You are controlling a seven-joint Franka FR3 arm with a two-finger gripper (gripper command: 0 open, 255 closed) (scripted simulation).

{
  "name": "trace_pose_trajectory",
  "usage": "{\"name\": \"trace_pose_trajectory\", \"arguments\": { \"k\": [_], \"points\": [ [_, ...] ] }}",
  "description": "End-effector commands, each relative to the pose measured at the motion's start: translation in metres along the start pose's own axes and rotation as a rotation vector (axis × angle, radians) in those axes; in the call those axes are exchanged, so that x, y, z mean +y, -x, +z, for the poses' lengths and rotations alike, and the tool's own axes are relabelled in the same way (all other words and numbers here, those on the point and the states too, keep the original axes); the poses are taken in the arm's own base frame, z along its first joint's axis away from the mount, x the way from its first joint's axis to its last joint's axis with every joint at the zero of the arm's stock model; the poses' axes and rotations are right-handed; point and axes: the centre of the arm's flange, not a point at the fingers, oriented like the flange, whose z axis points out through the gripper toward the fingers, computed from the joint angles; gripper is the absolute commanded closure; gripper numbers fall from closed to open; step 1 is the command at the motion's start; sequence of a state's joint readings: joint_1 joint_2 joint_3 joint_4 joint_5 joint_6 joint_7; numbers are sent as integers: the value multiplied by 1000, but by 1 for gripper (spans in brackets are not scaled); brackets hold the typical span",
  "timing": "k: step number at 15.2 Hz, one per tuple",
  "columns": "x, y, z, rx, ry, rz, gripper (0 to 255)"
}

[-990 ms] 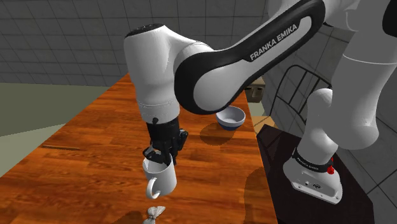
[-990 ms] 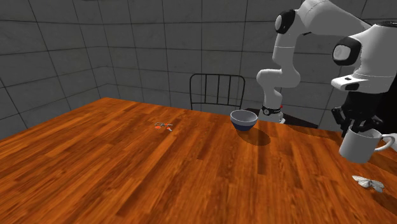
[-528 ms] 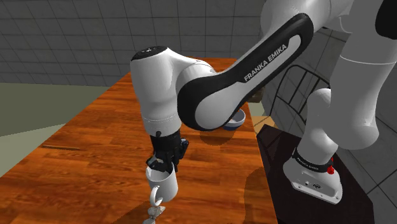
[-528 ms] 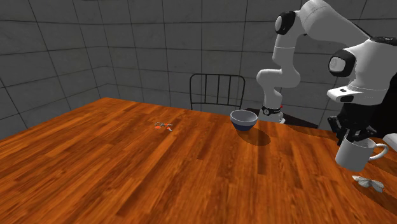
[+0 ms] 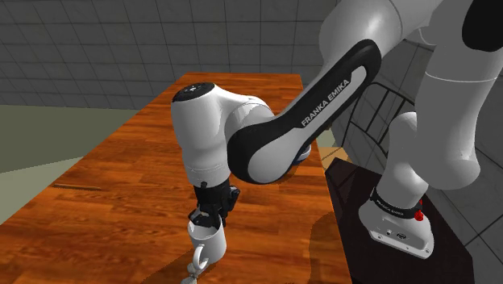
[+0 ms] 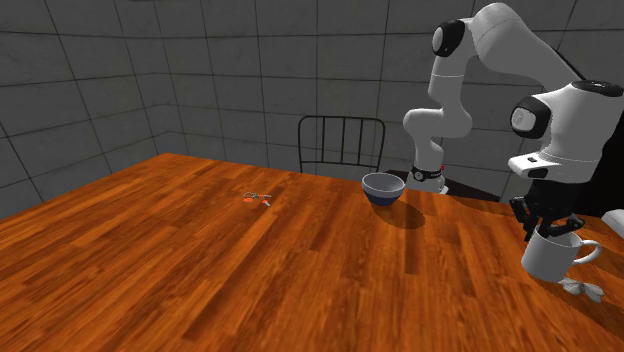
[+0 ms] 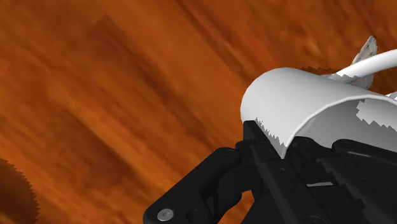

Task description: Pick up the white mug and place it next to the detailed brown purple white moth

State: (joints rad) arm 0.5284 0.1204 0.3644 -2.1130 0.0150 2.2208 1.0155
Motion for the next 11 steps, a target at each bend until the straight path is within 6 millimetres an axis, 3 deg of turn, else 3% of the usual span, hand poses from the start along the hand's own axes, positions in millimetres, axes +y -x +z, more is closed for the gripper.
{"name": "trace_pose_trajectory", "arguments": {
  "k": [1, 6, 7, 11],
  "points": [
    [0, 0, 1, 0, -1, 0, 255],
    [0, 0, 1, 0, -1, 0, 255],
    [0, 0, 1, 0, -1, 0, 0],
    [0, 0, 1, 0, -1, 0, 0]
  ]
}}
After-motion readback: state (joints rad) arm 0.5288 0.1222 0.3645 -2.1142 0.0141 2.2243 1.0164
